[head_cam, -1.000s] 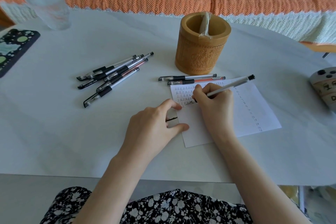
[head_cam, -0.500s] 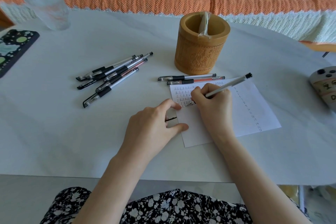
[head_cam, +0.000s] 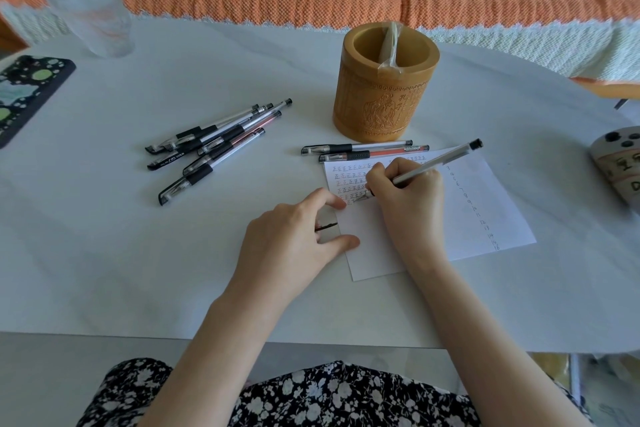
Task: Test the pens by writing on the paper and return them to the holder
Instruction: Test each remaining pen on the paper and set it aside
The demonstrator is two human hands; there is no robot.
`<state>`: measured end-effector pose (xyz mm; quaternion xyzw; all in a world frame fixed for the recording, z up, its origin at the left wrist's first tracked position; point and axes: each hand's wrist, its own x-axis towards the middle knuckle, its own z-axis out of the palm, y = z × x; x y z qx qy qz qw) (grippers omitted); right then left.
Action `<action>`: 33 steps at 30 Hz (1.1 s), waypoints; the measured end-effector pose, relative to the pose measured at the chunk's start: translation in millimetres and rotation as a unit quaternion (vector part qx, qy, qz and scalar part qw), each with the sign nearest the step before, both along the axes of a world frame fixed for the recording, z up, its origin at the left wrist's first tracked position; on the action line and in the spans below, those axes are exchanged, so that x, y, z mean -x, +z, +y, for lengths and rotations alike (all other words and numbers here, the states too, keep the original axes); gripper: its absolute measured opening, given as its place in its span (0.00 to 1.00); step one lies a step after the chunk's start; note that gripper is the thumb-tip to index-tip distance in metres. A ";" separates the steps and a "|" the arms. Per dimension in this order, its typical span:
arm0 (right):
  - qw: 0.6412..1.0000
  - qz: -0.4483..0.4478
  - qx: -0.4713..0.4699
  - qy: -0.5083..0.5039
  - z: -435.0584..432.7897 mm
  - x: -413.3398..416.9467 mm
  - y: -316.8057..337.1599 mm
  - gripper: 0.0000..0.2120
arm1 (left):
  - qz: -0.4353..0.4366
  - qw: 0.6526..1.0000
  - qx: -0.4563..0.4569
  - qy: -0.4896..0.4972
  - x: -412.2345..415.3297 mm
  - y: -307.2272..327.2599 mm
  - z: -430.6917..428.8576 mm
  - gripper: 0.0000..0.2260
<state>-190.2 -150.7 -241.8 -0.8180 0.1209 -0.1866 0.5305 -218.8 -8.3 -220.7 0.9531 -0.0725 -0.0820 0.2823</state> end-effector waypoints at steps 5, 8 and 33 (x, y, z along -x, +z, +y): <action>1.000 -0.002 -0.003 -0.001 -0.7 -0.4 -1.0 0.17 | 0.001 1.000 0.002 0.000 0.0 0.5 0.0 0.19; 1.000 -0.003 -0.007 0.006 -1.7 -0.5 -1.8 0.17 | 0.000 1.000 0.003 0.002 0.0 0.3 -0.1 0.19; 1.000 0.004 0.000 0.024 -1.5 -0.1 -2.0 0.15 | 0.007 1.000 0.011 0.009 -0.2 -0.3 -0.7 0.18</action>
